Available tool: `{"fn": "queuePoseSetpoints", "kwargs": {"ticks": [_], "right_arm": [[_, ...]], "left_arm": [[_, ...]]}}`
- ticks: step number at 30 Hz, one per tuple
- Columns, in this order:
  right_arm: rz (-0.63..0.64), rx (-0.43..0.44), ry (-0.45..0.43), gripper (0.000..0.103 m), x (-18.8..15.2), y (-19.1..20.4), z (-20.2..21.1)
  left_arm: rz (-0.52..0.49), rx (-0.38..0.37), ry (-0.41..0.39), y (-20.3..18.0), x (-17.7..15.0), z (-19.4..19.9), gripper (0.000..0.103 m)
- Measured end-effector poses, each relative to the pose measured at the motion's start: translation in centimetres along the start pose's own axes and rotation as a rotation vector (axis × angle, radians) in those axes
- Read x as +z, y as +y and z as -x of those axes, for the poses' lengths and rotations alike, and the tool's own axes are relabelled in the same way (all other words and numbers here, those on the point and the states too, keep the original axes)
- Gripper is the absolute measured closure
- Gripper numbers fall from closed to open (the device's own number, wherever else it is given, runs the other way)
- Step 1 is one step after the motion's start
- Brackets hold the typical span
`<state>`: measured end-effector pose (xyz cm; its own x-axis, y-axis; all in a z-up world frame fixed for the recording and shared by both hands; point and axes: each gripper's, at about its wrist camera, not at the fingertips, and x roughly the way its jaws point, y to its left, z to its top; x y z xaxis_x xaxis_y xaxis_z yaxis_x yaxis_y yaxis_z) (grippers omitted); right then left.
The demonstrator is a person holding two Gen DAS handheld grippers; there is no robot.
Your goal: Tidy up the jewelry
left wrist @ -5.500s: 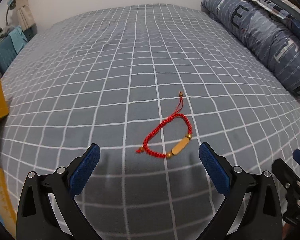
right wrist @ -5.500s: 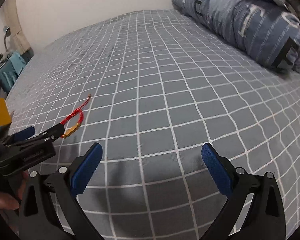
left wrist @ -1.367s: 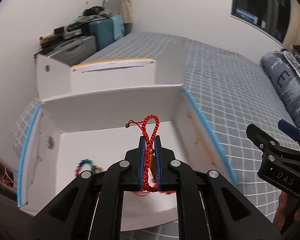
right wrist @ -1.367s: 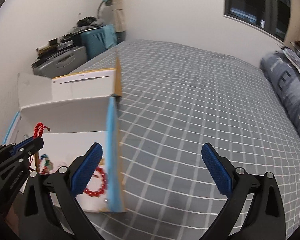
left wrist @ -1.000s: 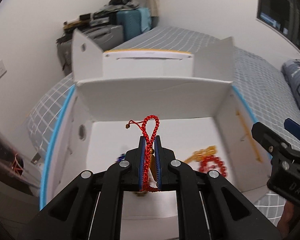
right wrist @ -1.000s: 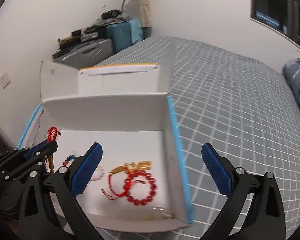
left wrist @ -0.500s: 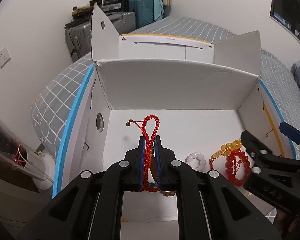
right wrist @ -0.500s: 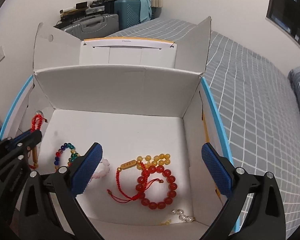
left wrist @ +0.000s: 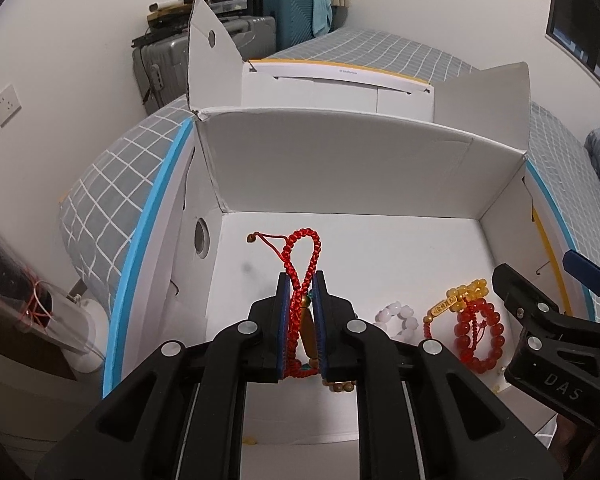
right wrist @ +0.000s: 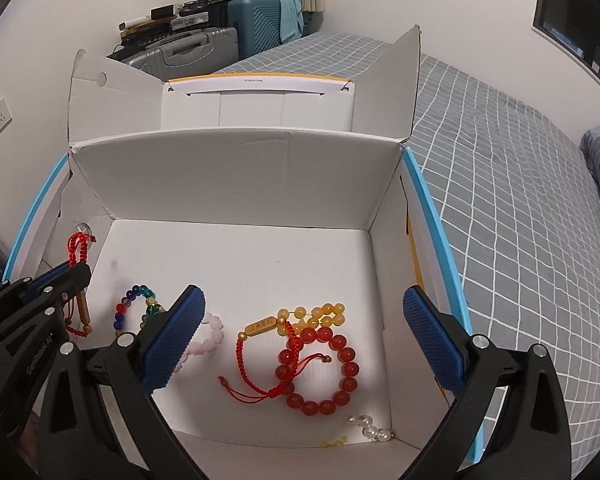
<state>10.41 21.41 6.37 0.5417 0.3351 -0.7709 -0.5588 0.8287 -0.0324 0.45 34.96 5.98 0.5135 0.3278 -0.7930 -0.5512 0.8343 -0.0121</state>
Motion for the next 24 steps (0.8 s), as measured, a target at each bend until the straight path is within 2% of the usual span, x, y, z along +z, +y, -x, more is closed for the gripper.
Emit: {"fn": "queuePoseSetpoints", "kwargs": {"ticks": [2,6,8,10,19,24], "right_arm": [[0.0,0.002,-0.002,0.008,0.0,0.1,0.0],[-0.003,0.009,-0.007,0.008,-0.1,0.0,0.1],[-0.006,0.016,-0.009,0.008,-0.1,0.0,0.3],[-0.007,0.025,-0.018,0.008,-0.2,-0.1,0.7],[-0.027,0.042,-0.123,0.008,-1.9,-1.0,5.6],[-0.028,0.037,-0.171,0.008,-4.0,-1.3,8.5]], "left_arm": [[0.003,0.001,-0.001,0.0,0.0,0.1,0.083],[0.015,-0.002,-0.018,0.2,0.0,0.6,0.055],[0.017,-0.002,-0.032,0.2,0.0,1.1,0.049],[0.019,0.002,-0.052,0.2,0.0,1.7,0.034],[0.039,-0.001,-0.159,1.5,-1.8,5.9,0.01],[0.033,-0.006,-0.204,1.8,-3.9,8.2,0.006]]}}
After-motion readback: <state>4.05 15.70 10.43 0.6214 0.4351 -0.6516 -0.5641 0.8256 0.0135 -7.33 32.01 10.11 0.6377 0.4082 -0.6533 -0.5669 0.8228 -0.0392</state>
